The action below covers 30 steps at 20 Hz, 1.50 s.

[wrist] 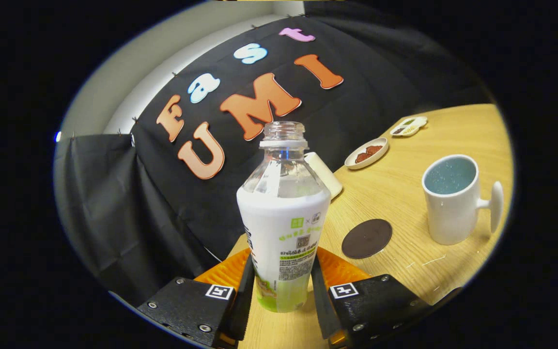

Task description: Take the bottle from table, then pour the juice into the cup, finally place the bottle on the coaster

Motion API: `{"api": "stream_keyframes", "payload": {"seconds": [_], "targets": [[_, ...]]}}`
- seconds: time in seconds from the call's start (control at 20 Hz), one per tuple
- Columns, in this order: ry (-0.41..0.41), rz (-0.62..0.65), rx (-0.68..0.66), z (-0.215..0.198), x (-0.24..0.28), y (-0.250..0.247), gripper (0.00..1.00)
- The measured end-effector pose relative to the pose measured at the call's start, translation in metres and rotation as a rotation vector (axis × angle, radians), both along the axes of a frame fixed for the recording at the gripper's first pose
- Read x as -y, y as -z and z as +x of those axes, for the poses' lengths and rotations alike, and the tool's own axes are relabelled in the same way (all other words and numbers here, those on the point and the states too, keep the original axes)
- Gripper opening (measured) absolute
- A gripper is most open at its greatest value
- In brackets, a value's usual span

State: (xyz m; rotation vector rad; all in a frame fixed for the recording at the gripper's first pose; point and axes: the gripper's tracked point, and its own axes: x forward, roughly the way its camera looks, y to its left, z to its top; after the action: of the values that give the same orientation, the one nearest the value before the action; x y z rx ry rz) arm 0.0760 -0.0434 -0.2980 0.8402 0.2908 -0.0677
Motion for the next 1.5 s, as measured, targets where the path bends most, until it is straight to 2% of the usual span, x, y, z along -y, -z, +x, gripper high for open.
{"api": "stream_keyframes", "payload": {"seconds": [0.5, 1.15, 1.5], "targets": [[0.140, 0.456, 0.062, 0.004, 0.019, -0.007, 0.58], [0.239, 0.788, 0.067, 0.020, 0.034, -0.013, 0.58], [0.283, 0.879, 0.055, 0.016, 0.043, -0.010, 0.58]]}}
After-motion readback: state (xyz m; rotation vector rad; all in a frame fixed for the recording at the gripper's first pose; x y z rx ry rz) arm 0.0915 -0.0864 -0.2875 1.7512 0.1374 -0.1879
